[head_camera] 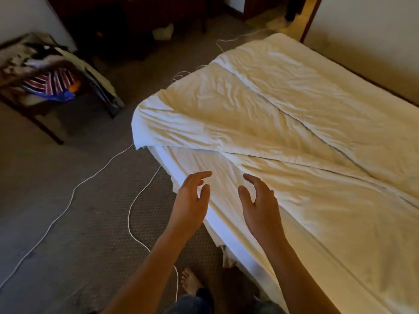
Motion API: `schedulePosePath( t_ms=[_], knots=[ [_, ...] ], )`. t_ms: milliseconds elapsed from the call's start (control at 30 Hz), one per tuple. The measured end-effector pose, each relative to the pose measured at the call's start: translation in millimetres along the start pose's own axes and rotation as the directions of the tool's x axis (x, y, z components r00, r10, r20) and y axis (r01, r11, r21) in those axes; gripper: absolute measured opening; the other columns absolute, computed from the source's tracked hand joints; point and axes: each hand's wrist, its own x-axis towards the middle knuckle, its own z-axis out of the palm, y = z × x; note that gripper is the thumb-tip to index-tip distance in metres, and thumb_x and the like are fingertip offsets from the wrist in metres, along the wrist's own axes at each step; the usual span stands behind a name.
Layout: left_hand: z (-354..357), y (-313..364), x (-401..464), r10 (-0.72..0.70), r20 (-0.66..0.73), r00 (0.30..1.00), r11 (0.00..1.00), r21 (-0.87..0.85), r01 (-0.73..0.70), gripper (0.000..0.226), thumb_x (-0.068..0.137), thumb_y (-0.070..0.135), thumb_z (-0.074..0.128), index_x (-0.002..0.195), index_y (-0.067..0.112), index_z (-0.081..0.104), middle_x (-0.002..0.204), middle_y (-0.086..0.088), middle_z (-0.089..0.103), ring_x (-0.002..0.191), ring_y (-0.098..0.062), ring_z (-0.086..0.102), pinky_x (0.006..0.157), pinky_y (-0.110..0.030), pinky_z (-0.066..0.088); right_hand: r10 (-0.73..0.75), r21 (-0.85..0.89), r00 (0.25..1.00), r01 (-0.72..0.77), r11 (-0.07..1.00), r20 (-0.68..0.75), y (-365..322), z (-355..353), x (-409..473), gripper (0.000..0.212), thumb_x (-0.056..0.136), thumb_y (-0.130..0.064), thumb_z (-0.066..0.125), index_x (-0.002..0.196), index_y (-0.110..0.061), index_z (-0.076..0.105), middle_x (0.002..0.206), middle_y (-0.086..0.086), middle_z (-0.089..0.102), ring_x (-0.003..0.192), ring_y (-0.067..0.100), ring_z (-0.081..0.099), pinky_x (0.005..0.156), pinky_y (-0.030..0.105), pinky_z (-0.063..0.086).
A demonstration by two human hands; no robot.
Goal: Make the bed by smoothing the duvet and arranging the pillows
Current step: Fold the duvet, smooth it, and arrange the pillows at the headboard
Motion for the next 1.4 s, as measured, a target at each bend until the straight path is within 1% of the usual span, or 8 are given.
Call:
schedulePosePath(
  t_ms=[100, 267, 600, 767, 933, 1100, 1267, 1400],
  knots=[
    [-53.9, -20.0, 17.7, -0.051, -0.076, 0.996, 0.998, -0.036, 0.048, 0.03, 0.102, 0.023, 0.047, 0.128, 0.032, 0.058, 0.111, -0.007, 0.064, 0.099, -0.029, 0.061, 0.065, -0.023, 0.041, -0.045, 0.028, 0.997, 0.043, 0.999, 0.067, -39.9, 40.8, 14.4, 0.038, 0.098, -0.031, 0.055, 0.136, -0.03, 0.053, 0.139, -0.009, 0.055, 0.132, 0.017, 0.046, 0.111, 0.032, 0.029],
    [-121.0, -41.8, 62.0, -0.086, -0.221, 0.971, 0.996, -0.045, 0.078, 0.03, 0.101, 0.018, 0.05, 0.125, 0.031, 0.059, 0.106, 0.0, 0.066, 0.083, -0.004, 0.062, 0.064, -0.031, 0.052, -0.11, 0.068, 0.987, 0.103, 0.992, 0.113, -93.8, 102.5, 58.7, 0.04, 0.097, -0.031, 0.057, 0.137, -0.031, 0.051, 0.142, -0.009, 0.054, 0.135, 0.017, 0.045, 0.11, 0.035, 0.037],
    [-209.4, -90.0, 218.9, -0.144, -0.303, 0.942, 0.989, -0.075, 0.127, 0.03, 0.101, 0.019, 0.051, 0.126, 0.035, 0.057, 0.103, 0.015, 0.062, 0.085, 0.01, 0.06, 0.069, -0.009, 0.05, -0.177, 0.166, 0.97, 0.149, 0.975, 0.167, -177.5, 216.8, 201.5, 0.042, 0.098, -0.029, 0.058, 0.139, -0.029, 0.05, 0.145, -0.007, 0.052, 0.136, 0.014, 0.046, 0.112, 0.031, 0.036],
    [-240.9, -98.6, 292.9, -0.147, -0.283, 0.948, 0.989, -0.072, 0.132, 0.03, 0.101, 0.021, 0.051, 0.125, 0.039, 0.055, 0.12, 0.01, 0.061, 0.098, 0.003, 0.062, 0.069, -0.012, 0.053, -0.179, 0.134, 0.964, 0.154, 0.979, 0.195, -218.9, 252.9, 271.2, 0.043, 0.098, -0.028, 0.059, 0.14, -0.024, 0.05, 0.144, -0.005, 0.053, 0.135, 0.014, 0.046, 0.111, 0.03, 0.036],
    [-279.0, -137.2, 362.8, -0.19, -0.235, 0.953, 0.982, -0.032, 0.188, 0.033, 0.1, 0.023, 0.052, 0.125, 0.045, 0.052, 0.131, 0.008, 0.059, 0.114, -0.009, 0.059, 0.09, -0.042, 0.057, -0.154, 0.072, 0.97, 0.142, 0.987, 0.188, -248.9, 302.3, 336.4, 0.045, 0.097, -0.027, 0.06, 0.141, -0.021, 0.05, 0.144, 0.0, 0.054, 0.134, 0.019, 0.048, 0.113, 0.04, 0.039],
    [-312.5, -211.9, 430.2, -0.221, -0.123, 0.967, 0.972, 0.058, 0.23, 0.033, 0.1, 0.023, 0.05, 0.13, 0.037, 0.051, 0.128, 0.007, 0.059, 0.108, -0.016, 0.062, 0.081, -0.028, 0.051, -0.005, -0.026, 0.98, 0.01, 1.0, 0.199, -246.5, 380.2, 379.5, 0.056, 0.097, -0.032, 0.058, 0.148, -0.026, 0.038, 0.149, -0.003, 0.046, 0.14, 0.02, 0.037, 0.115, 0.046, 0.034],
    [-329.0, -299.5, 509.8, -0.271, 0.051, 0.961, 0.962, 0.043, 0.269, 0.032, 0.102, 0.021, 0.047, 0.131, 0.033, 0.052, 0.131, 0.004, 0.059, 0.1, -0.018, 0.064, 0.075, -0.033, 0.054, 0.154, -0.183, 0.973, -0.123, 0.975, 0.17, -237.0, 470.0, 425.5, 0.058, 0.096, -0.035, 0.059, 0.148, -0.028, 0.036, 0.151, -0.001, 0.044, 0.142, 0.021, 0.035, 0.117, 0.045, 0.03],
    [-330.4, -387.5, 576.7, -0.441, 0.095, 0.893, 0.898, 0.046, 0.438, 0.035, 0.101, 0.017, 0.045, 0.135, 0.018, 0.053, 0.127, -0.003, 0.061, 0.093, -0.014, 0.057, 0.075, -0.027, 0.043, 0.235, -0.295, 0.953, -0.172, 0.94, 0.192, -215.7, 539.4, 457.4, 0.063, 0.095, -0.037, 0.061, 0.151, -0.025, 0.034, 0.153, 0.003, 0.042, 0.143, 0.023, 0.035, 0.119, 0.048, 0.027]
  ],
)
